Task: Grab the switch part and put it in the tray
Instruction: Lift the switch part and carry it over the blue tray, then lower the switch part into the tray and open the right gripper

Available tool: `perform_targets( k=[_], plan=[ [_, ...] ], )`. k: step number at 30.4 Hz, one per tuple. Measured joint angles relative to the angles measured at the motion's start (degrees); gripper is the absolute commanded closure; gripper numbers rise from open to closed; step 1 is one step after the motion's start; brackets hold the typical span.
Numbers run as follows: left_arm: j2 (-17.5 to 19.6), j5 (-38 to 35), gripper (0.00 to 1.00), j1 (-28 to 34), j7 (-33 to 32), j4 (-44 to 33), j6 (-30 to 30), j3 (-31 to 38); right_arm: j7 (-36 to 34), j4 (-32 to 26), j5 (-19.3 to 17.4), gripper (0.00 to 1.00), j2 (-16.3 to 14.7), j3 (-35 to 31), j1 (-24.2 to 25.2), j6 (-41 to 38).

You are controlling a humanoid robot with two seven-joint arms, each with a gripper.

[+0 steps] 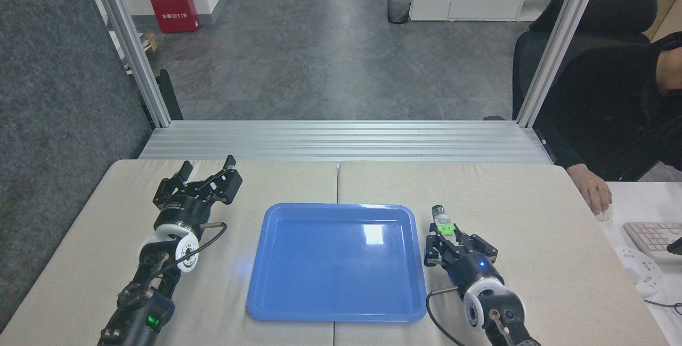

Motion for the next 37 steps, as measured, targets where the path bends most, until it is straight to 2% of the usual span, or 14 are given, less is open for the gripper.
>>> perform_targets(
  k=[8,18,20,22,23,24,25,26,37],
  plan=[
    [0.0,0.0,0.0,0.0,0.0,0.0,0.0,0.0,0.46,-2.84,2.52,0.92,3.06,7.18,-0.25,0.31],
    [0.0,0.0,0.0,0.0,0.0,0.0,0.0,0.0,4.34,-1.52,7.17,0.91,6.26,14.59,-0.34,0.31],
    [0.0,0.0,0.0,0.0,0.0,0.0,0.0,0.0,5.27,-1.14,7.81,0.88,6.73,15.57,-0.35,0.31],
    [0.0,0.0,0.0,0.0,0.0,0.0,0.0,0.0,6.06,-0.74,8.27,0.74,7.16,16.47,-0.35,0.31],
    [0.0,0.0,0.0,0.0,0.0,0.0,0.0,0.0,6.36,-0.56,8.49,0.61,7.34,16.85,-0.37,0.31],
    [0.0,0.0,0.0,0.0,0.0,0.0,0.0,0.0,6.63,-0.39,8.68,0.45,7.51,17.16,-0.38,0.32],
    [0.0,0.0,0.0,0.0,0.0,0.0,0.0,0.0,6.84,-0.2,8.85,0.2,7.66,17.4,-0.39,0.33],
    [0.0,0.0,0.0,0.0,0.0,0.0,0.0,0.0,6.97,-0.02,9.02,0.05,7.85,17.57,-0.41,0.46],
    [0.0,0.0,0.0,0.0,0.0,0.0,0.0,0.0,5.96,1.24,8.72,0.02,9.35,16.66,-0.95,1.88]
  ],
)
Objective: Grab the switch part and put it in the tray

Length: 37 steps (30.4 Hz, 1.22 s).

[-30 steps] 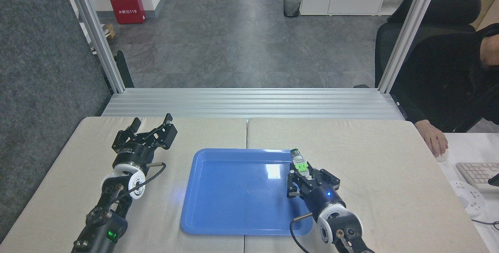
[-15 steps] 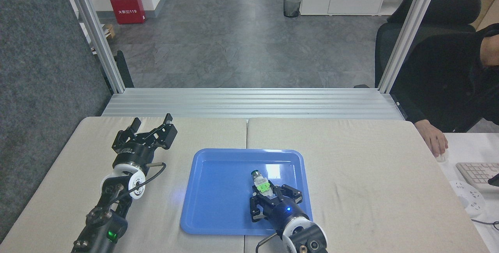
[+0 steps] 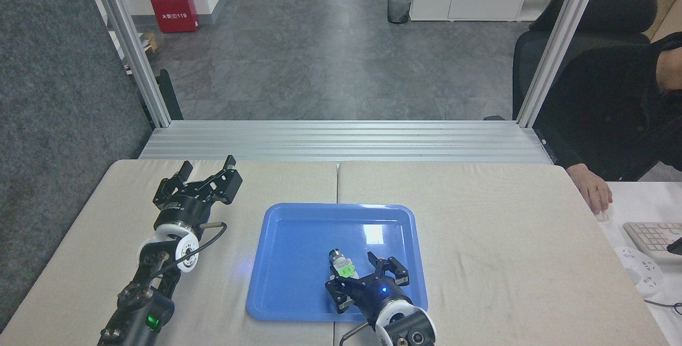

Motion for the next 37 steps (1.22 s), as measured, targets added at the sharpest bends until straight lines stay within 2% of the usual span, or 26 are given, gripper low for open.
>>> perform_targets(
  k=[4,9,20,29,37],
  plan=[
    [0.0,0.0,0.0,0.0,0.0,0.0,0.0,0.0,-8.32,0.14,-2.55,0.02,0.92,-2.87,-2.86,0.1],
    [0.0,0.0,0.0,0.0,0.0,0.0,0.0,0.0,-13.58,0.14,-4.25,0.02,0.89,-6.48,-6.09,-0.32],
    [0.0,0.0,0.0,0.0,0.0,0.0,0.0,0.0,-21.63,0.19,-6.99,0.02,-3.04,-16.46,-8.7,-6.43],
    [0.0,0.0,0.0,0.0,0.0,0.0,0.0,0.0,-24.02,0.79,-10.69,0.02,-7.58,-23.59,-6.88,-7.91],
    [0.0,0.0,0.0,0.0,0.0,0.0,0.0,0.0,-23.64,0.89,-12.25,0.02,-10.79,-27.12,-5.68,-8.95]
  ],
)
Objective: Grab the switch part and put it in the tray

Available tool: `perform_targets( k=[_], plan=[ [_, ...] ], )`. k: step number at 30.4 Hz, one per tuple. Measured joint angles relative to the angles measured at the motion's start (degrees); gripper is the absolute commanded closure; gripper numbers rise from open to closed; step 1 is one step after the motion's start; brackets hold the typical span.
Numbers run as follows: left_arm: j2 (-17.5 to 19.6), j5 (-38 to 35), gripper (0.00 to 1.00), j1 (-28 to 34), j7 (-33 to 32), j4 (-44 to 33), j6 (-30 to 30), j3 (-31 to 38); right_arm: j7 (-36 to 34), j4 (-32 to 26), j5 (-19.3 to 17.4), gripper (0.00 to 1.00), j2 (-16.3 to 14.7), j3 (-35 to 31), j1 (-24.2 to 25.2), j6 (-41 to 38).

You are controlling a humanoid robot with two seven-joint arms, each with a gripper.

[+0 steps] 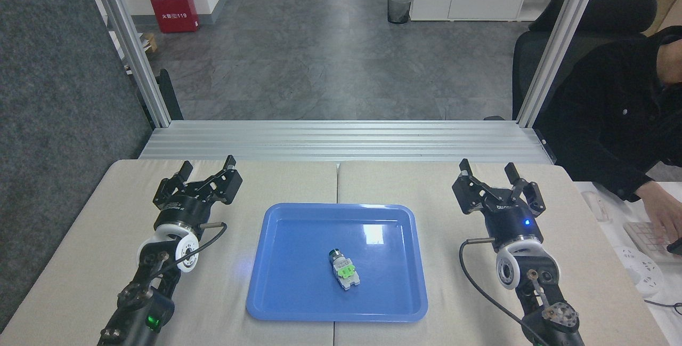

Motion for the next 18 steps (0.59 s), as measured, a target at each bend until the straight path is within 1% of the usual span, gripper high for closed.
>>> perform_targets(
  k=[6,18],
  plan=[
    [0.0,0.0,0.0,0.0,0.0,0.0,0.0,0.0,1.84,0.04,-0.51,0.02,-1.85,-1.75,0.48,-1.66],
    [0.0,0.0,0.0,0.0,0.0,0.0,0.0,0.0,2.37,0.02,-0.94,0.02,-4.32,-4.12,0.97,-2.33]
  ],
)
